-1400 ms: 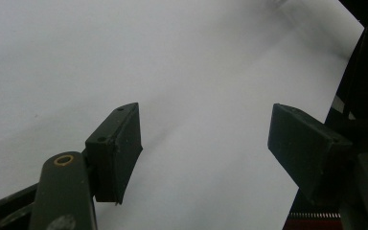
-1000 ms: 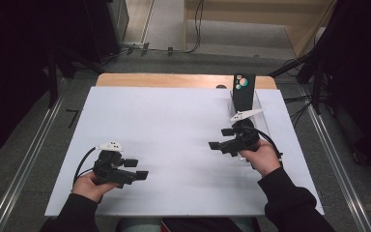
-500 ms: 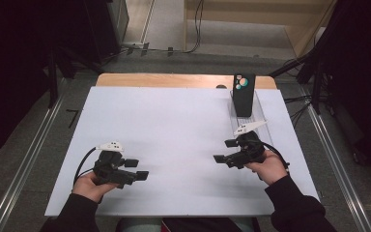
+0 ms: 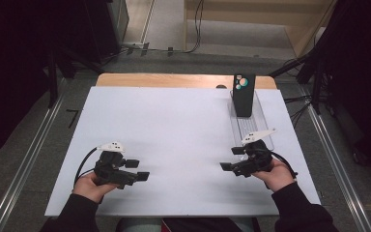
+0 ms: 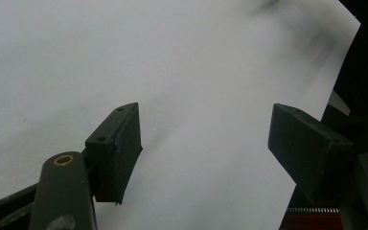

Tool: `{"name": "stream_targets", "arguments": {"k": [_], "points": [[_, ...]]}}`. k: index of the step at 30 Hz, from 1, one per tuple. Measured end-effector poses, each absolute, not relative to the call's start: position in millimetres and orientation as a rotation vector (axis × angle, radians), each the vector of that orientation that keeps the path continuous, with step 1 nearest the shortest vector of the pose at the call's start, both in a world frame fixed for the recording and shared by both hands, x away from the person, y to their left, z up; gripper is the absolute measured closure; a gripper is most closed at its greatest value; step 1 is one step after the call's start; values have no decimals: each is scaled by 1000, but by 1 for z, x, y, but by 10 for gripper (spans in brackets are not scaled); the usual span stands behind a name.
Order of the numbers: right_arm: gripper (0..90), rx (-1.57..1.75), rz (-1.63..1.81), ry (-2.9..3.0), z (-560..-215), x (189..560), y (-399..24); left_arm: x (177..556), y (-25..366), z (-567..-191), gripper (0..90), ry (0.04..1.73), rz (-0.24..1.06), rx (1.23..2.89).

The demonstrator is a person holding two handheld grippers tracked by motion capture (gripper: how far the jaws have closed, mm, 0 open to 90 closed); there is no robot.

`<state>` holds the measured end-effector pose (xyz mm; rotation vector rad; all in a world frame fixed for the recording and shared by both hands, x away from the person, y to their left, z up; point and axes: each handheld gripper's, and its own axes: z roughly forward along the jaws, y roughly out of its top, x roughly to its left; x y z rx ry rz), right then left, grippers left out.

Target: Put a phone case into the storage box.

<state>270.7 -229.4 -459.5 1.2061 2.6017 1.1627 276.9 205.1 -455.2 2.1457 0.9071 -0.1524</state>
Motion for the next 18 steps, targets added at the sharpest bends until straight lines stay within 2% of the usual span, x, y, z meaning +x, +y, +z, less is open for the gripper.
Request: {"name": "stream_targets", "arguments": {"k": [18], "points": [[186,1275,1122,2594,-472,250,-255,277,205,-456,273,903,-159,2142]]}}
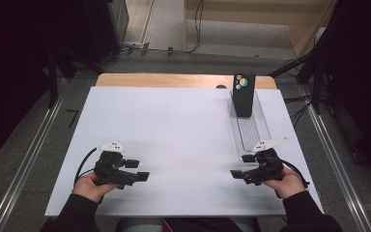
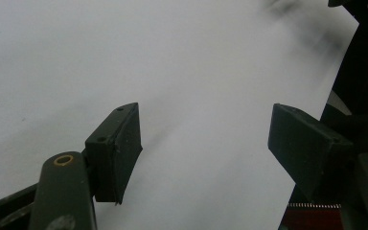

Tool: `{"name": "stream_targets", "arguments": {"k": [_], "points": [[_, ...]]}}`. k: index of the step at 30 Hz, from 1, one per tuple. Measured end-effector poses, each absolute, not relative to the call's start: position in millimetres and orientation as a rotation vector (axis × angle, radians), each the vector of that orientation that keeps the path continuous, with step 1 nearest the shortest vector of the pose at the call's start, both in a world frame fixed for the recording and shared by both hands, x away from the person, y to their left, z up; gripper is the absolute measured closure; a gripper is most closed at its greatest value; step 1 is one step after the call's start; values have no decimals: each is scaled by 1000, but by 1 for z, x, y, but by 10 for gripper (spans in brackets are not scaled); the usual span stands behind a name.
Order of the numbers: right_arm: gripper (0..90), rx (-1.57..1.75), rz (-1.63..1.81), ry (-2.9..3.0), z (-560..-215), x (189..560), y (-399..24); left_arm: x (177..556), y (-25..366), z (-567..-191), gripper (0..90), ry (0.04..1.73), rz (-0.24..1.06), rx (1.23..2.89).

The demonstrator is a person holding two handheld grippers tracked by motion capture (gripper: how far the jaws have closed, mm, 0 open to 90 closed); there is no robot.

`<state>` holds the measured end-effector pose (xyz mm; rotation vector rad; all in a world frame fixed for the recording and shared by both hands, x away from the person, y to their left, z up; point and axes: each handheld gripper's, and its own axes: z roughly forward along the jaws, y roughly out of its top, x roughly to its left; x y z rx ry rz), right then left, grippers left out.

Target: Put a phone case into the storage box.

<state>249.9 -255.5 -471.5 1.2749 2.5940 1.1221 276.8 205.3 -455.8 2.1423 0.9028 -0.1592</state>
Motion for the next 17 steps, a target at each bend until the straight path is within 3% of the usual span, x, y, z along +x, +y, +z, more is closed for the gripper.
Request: {"name": "stream_targets", "arguments": {"k": [17], "points": [[186,1265,1115,2591,-474,249,-257,277,204,-456,273,893,-162,2144]]}}
